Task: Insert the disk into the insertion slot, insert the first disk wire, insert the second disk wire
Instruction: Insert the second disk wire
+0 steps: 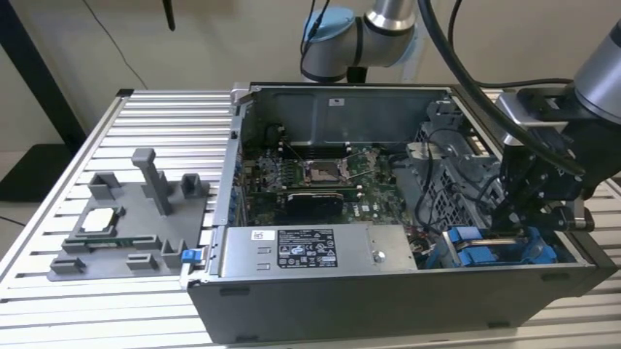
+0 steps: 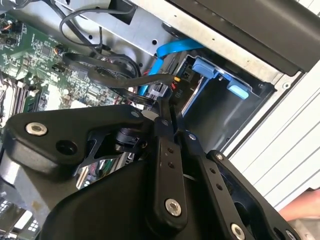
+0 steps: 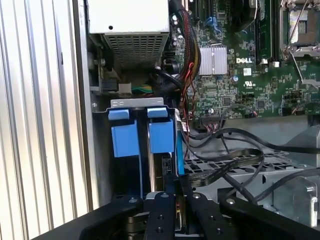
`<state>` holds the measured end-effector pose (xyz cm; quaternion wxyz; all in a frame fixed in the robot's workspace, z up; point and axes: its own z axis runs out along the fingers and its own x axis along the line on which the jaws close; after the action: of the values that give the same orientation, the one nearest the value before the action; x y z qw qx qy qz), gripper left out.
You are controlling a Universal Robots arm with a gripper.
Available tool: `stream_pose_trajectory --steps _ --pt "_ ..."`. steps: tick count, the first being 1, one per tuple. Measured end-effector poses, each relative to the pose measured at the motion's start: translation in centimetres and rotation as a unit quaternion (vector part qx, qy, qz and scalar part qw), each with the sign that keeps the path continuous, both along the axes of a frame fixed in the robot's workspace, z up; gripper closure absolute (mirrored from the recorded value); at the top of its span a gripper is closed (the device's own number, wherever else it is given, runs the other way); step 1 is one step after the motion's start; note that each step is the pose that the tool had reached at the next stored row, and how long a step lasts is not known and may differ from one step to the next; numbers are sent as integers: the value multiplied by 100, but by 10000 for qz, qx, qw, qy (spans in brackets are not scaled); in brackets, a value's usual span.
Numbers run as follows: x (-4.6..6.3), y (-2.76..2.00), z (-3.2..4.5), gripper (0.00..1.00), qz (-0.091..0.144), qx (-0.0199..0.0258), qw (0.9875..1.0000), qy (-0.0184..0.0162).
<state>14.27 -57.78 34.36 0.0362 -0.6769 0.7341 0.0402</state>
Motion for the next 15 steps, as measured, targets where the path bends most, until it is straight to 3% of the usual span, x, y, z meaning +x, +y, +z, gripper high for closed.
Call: stream_pose_trajectory --steps 15 --pt "3 0 -67 100 30 4 10000 0"
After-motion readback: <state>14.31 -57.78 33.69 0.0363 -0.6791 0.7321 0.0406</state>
